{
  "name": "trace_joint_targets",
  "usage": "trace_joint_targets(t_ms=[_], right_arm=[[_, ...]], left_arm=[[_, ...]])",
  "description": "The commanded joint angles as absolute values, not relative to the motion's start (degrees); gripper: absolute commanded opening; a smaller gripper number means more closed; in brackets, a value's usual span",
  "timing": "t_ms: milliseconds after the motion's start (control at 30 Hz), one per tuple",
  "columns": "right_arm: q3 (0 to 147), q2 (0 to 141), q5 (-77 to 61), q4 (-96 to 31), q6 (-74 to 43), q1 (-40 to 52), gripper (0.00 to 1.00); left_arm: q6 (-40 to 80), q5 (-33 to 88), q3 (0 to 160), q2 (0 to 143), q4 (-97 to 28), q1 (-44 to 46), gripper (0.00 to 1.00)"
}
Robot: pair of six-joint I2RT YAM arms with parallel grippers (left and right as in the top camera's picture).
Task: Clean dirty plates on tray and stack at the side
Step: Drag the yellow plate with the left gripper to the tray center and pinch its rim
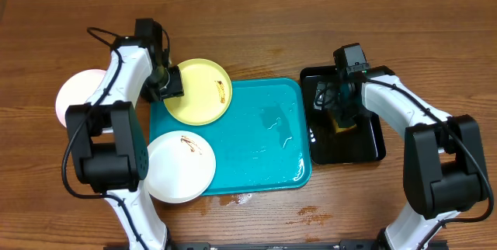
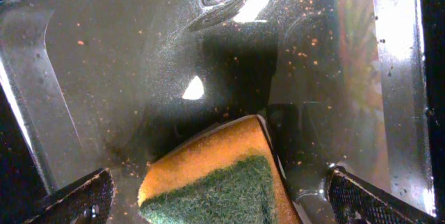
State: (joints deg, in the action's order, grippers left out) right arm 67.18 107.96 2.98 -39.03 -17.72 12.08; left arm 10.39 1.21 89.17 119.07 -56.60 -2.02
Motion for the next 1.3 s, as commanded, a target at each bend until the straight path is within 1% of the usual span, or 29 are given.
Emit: trace_joint_targets(t_ms=[0, 167, 333, 667, 833, 1000, 1200, 1267], right_arm=[[67.9, 107.7, 3.4, -38.8, -17.6, 11.9, 1.00], [67.9, 107.7, 3.4, -38.8, -17.6, 11.9, 1.00], [67.9, 107.7, 3.4, -38.8, -17.6, 11.9, 1.00], [67.9, 107.7, 3.4, -38.8, -17.6, 11.9, 1.00], [67.9, 107.7, 3.4, -38.8, -17.6, 11.9, 1.00], [67.9, 107.7, 3.4, -38.8, -17.6, 11.9, 1.00], [67.9, 107.7, 3.4, -38.8, -17.6, 11.9, 1.00], [67.9, 107.7, 3.4, -38.8, -17.6, 11.9, 1.00]], left_arm=[[9.2, 2.6, 88.9, 119.9, -56.8, -2.1, 0.44], [7.2, 9.8, 88.9, 119.9, -57.2, -1.3, 0.41], [7.3, 12.4, 88.4, 120.0, -57.6, 1.3, 0.35], [7.3, 12.3, 85.4, 120.0, -56.3, 10.3, 0.37], [8.1, 12.3, 85.4, 120.0, -56.3, 14.0, 0.40], [10.7, 11.9, 85.4, 120.0, -56.6, 16.1, 0.38], [12.1, 11.8, 85.2, 120.0, -57.0, 16.4, 0.31], [12.1, 11.7, 85.1, 120.0, -57.0, 16.4, 0.26]])
